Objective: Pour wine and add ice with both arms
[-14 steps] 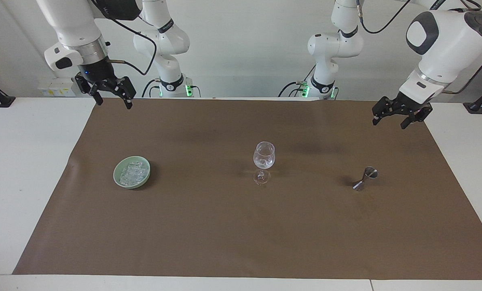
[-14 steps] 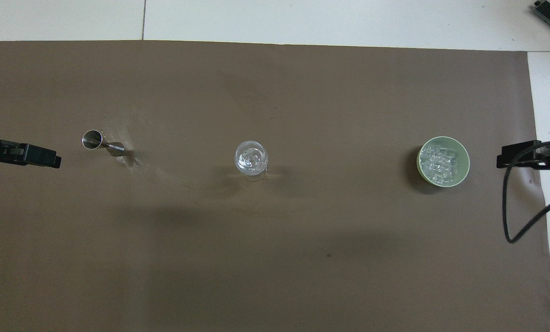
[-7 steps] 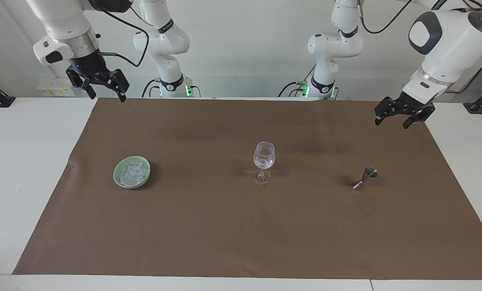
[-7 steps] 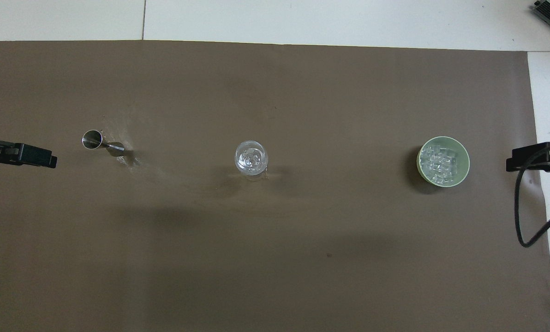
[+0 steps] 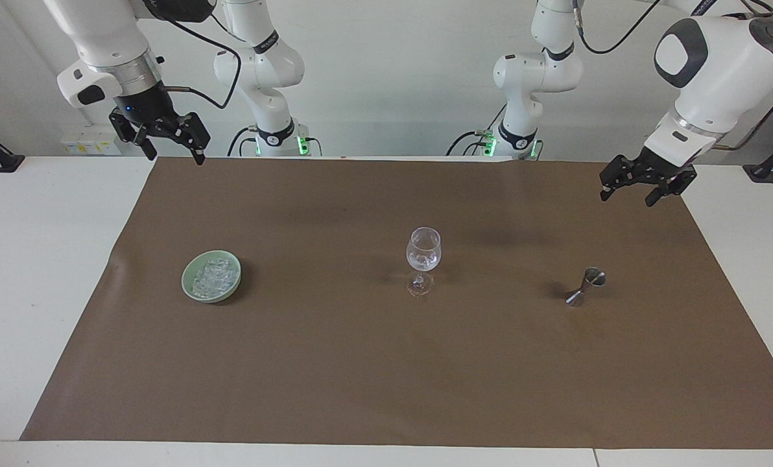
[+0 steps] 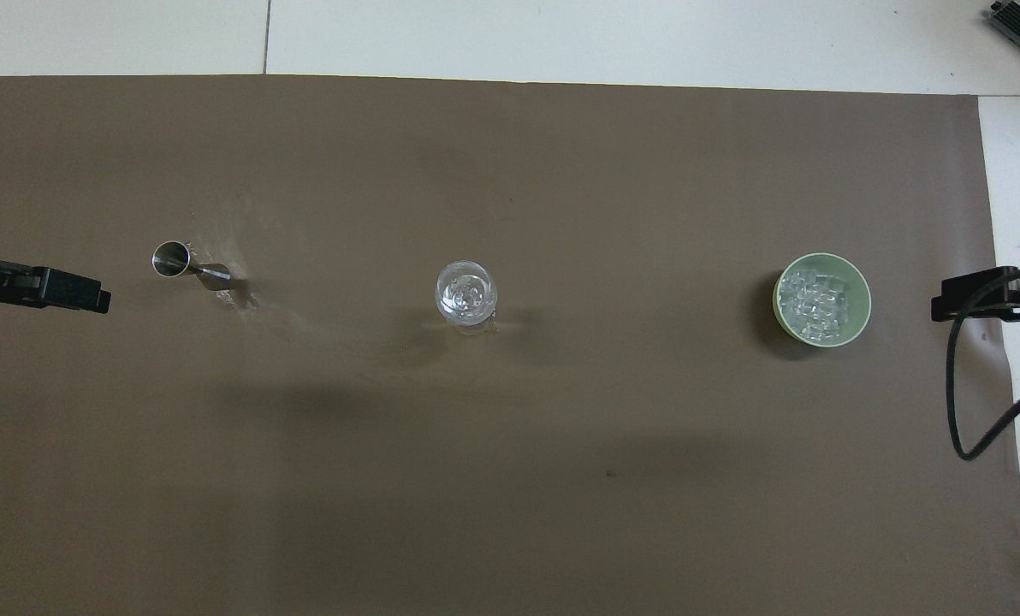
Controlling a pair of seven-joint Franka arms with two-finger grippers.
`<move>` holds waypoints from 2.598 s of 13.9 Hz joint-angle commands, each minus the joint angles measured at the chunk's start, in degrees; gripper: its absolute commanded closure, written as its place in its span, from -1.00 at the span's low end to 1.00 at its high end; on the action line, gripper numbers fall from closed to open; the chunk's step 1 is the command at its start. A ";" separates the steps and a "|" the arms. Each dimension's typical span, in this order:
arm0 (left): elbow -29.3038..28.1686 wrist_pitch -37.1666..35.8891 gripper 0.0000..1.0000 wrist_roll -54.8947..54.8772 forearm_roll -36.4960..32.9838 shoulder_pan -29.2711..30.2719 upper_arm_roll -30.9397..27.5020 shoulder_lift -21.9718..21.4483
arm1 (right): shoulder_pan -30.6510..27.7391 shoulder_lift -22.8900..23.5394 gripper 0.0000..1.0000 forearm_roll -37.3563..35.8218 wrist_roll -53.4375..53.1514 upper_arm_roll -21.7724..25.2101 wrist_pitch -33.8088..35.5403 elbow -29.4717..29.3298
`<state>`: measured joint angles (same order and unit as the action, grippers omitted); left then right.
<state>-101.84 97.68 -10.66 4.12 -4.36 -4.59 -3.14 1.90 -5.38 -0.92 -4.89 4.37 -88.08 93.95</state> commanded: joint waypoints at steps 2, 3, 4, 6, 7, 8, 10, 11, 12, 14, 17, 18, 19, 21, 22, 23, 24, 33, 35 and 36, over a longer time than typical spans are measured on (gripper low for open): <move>-0.38 -2.67 -1.00 0.82 0.36 -1.36 0.46 -3.01 | -0.41 -0.86 -1.00 0.74 0.93 -0.24 0.18 0.97; 0.93 -1.97 -1.00 0.91 0.10 -1.09 0.46 -2.84 | -0.41 -0.86 -1.00 0.74 0.93 -0.24 0.27 0.97; 2.68 -1.88 -1.00 1.34 -0.34 -0.66 0.46 -2.23 | -0.32 -0.86 -1.00 0.74 0.93 -0.42 0.27 0.97; 3.75 -1.35 -1.00 1.43 -2.53 -0.48 0.46 -1.96 | -0.23 -0.86 -1.00 0.92 0.93 -0.42 0.54 0.97; 3.49 -1.52 -1.00 1.43 -2.63 -0.48 0.46 -2.13 | -0.23 -0.86 -1.00 1.00 0.93 -0.42 0.54 0.97; 3.14 -1.53 -1.00 1.43 -2.54 -0.48 0.55 -2.22 | -0.15 -0.86 -1.00 0.92 0.93 -0.50 0.54 0.97; 2.87 -1.52 -1.00 1.08 -2.54 -0.56 0.55 -2.40 | -0.14 -0.86 -1.00 1.01 0.93 -0.50 0.54 0.97; 2.87 -1.61 -1.00 1.17 -2.54 -0.48 0.55 -2.40 | -0.14 -0.86 -1.00 1.01 0.93 -0.50 0.54 0.97; 2.79 -1.61 -1.00 1.34 -2.54 -0.48 0.46 -2.49 | -0.14 -0.86 -1.00 1.01 0.93 -0.50 0.54 0.97; 2.79 -1.61 -1.00 1.26 -2.54 -0.56 0.55 -2.49 | -0.14 -0.86 -1.00 1.01 0.93 -0.50 0.54 0.97; 2.87 -2.58 -1.00 1.35 -2.54 -0.56 0.55 -2.49 | -0.14 -0.86 -1.00 1.01 0.93 -0.50 0.62 0.97; 2.87 -2.58 -1.00 1.35 -2.54 -0.56 0.55 -2.49 | -0.14 -0.86 -1.00 1.01 0.93 -0.50 0.54 0.97; 2.87 -2.15 -1.00 1.35 -2.54 -0.65 0.55 -2.49 | -0.14 -0.86 -1.00 1.01 0.93 -0.50 0.62 0.97; 2.79 -2.40 -1.00 1.43 -2.54 -1.18 0.55 -2.57 | -0.14 -0.86 -1.00 1.01 0.93 -0.50 0.54 0.97; 2.70 -2.75 -1.00 1.43 -2.54 -1.09 0.55 -2.66 | -0.14 -0.86 -1.00 1.01 0.93 -0.50 0.62 0.97; 2.79 -2.93 -1.00 1.35 -2.54 -0.74 0.46 -2.84 | -0.14 -0.86 -1.00 1.01 0.93 -0.50 0.54 0.97; 2.79 -2.93 -1.00 1.35 -2.54 -0.57 0.20 -2.84 | -0.14 -0.86 -1.00 1.01 0.93 -0.50 0.54 0.97; 2.79 -5.57 -1.00 1.43 -3.24 0.66 -0.06 -3.98 | -0.14 -0.86 -1.00 1.01 0.93 -0.50 0.54 0.97; 2.79 -5.48 -1.00 1.43 -3.24 0.84 -0.06 -4.07 | -0.14 -0.86 -1.00 1.01 0.93 -0.50 0.62 0.97; 2.70 -5.48 -1.00 1.43 -3.24 0.84 -0.06 -4.07 | -0.14 -0.86 -1.00 1.01 0.93 -0.50 0.62 0.97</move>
<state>-98.66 92.98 -9.83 1.82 -4.01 -5.03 -6.27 2.02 -5.38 -0.85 -4.89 4.07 -87.95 94.06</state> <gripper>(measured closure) 0.000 0.000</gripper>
